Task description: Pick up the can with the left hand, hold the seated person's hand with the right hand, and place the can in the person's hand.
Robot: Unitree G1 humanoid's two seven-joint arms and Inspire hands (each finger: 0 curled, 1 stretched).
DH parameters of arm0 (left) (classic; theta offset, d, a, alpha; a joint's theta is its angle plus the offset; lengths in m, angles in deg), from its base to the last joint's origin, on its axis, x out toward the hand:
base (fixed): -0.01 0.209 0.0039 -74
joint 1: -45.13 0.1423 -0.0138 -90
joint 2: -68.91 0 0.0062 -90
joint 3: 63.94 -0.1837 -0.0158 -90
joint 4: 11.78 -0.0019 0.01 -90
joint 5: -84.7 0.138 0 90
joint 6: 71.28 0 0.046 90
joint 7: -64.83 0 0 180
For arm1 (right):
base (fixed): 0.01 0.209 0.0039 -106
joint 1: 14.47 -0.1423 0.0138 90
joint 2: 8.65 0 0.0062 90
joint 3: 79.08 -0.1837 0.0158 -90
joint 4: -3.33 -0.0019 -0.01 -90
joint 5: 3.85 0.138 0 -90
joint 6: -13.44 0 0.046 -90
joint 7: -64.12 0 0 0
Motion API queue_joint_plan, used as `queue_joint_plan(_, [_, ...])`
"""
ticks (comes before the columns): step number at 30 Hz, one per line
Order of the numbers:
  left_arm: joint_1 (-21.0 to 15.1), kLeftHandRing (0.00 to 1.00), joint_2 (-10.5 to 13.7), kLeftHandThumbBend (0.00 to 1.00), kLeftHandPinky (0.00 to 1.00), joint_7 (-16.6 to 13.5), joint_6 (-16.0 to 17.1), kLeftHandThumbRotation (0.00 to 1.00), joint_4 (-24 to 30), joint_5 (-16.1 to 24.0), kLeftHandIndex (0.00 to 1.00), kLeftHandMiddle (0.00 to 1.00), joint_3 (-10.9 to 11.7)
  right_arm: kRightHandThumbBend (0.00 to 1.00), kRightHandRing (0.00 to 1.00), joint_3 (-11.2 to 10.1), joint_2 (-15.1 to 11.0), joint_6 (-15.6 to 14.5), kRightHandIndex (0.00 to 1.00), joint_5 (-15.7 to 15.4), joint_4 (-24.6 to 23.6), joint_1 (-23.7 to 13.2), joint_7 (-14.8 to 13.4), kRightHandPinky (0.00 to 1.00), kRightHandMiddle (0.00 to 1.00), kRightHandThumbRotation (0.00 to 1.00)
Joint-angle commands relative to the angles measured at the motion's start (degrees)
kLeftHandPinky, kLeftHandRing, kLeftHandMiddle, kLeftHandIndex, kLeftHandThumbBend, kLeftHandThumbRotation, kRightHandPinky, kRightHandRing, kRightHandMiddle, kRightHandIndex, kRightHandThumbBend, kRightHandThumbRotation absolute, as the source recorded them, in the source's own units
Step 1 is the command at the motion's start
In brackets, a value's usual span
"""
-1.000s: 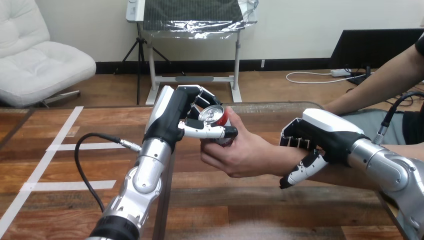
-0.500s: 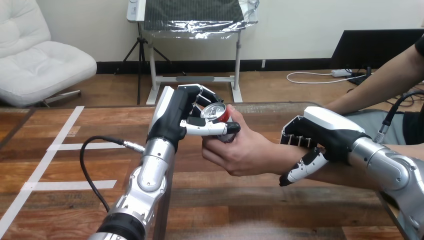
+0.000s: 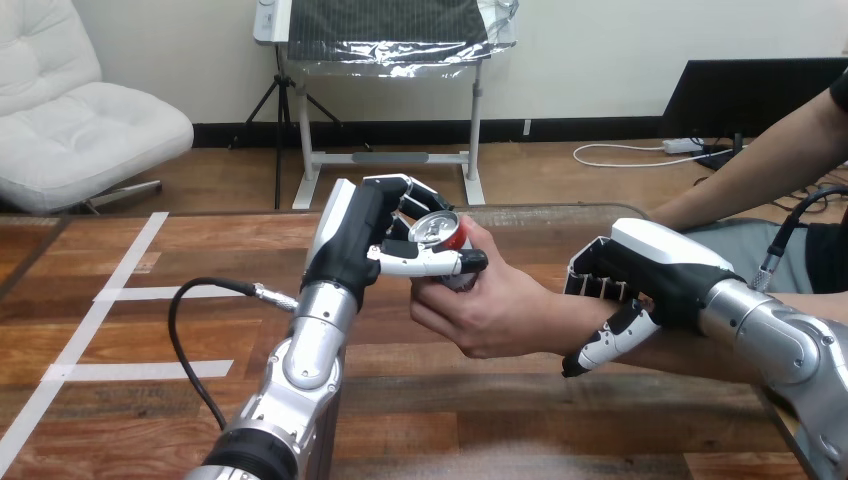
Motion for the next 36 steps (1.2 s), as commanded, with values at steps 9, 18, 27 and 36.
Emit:
queue_joint_plan(9, [-2.85,0.52,-3.72,0.87,0.44,7.03,-1.48,0.06,2.57,-1.88,0.56,0.57,-2.24,0.8,0.4,-1.35,1.88,0.26,0.45,2.43,-2.55,1.0,0.58,0.37,0.44,0.16])
queue_joint_plan(18, [0.03,0.75,-2.76,0.92,0.65,9.29,-2.57,0.41,7.44,-3.23,0.75,0.79,-2.28,0.82,0.45,-1.69,0.91,0.29,0.57,2.68,-4.2,2.06,2.0,0.4,0.52,0.24])
queue_joint_plan(27, [4.47,0.9,-1.61,0.91,0.82,10.51,-4.15,0.76,15.02,-4.92,0.88,0.91,-2.05,0.85,0.57,-1.87,-0.41,1.8,0.7,2.77,-5.36,3.02,2.99,0.48,0.65,0.41])
queue_joint_plan(36, [9.53,0.94,-0.18,0.89,0.87,8.92,-4.86,0.9,22.97,-3.7,0.91,0.94,-2.33,0.88,0.7,-3.15,-0.57,2.45,0.78,3.71,-6.8,4.46,2.99,0.59,0.74,0.53])
